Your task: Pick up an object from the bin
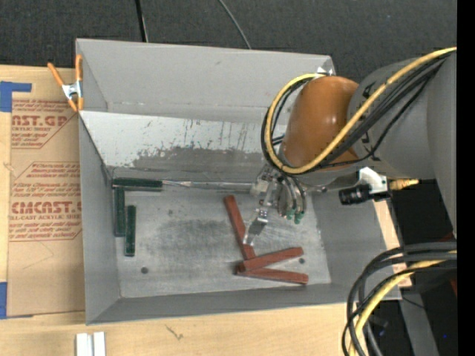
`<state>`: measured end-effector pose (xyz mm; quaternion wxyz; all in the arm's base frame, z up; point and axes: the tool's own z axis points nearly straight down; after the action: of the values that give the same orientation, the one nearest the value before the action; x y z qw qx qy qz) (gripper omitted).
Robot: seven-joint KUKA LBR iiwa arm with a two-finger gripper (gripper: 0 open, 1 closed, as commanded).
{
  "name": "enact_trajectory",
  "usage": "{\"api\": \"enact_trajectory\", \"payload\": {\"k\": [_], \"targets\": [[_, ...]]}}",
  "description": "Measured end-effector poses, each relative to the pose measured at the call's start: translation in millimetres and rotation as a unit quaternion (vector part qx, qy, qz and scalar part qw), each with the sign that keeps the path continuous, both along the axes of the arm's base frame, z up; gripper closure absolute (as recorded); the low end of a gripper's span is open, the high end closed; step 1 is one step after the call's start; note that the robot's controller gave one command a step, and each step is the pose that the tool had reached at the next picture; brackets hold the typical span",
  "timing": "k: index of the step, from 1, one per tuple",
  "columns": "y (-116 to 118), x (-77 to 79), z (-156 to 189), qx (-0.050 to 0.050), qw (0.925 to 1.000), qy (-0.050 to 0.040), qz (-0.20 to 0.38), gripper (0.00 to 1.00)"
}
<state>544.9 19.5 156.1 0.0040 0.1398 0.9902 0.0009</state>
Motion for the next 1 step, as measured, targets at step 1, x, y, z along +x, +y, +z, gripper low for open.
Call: {"api": "enact_trajectory", "payload": {"k": [1], "targets": [[-11.9,-23.4,-20.4,0.000,0.9989,0.0052,-0.047,0.00]]}}
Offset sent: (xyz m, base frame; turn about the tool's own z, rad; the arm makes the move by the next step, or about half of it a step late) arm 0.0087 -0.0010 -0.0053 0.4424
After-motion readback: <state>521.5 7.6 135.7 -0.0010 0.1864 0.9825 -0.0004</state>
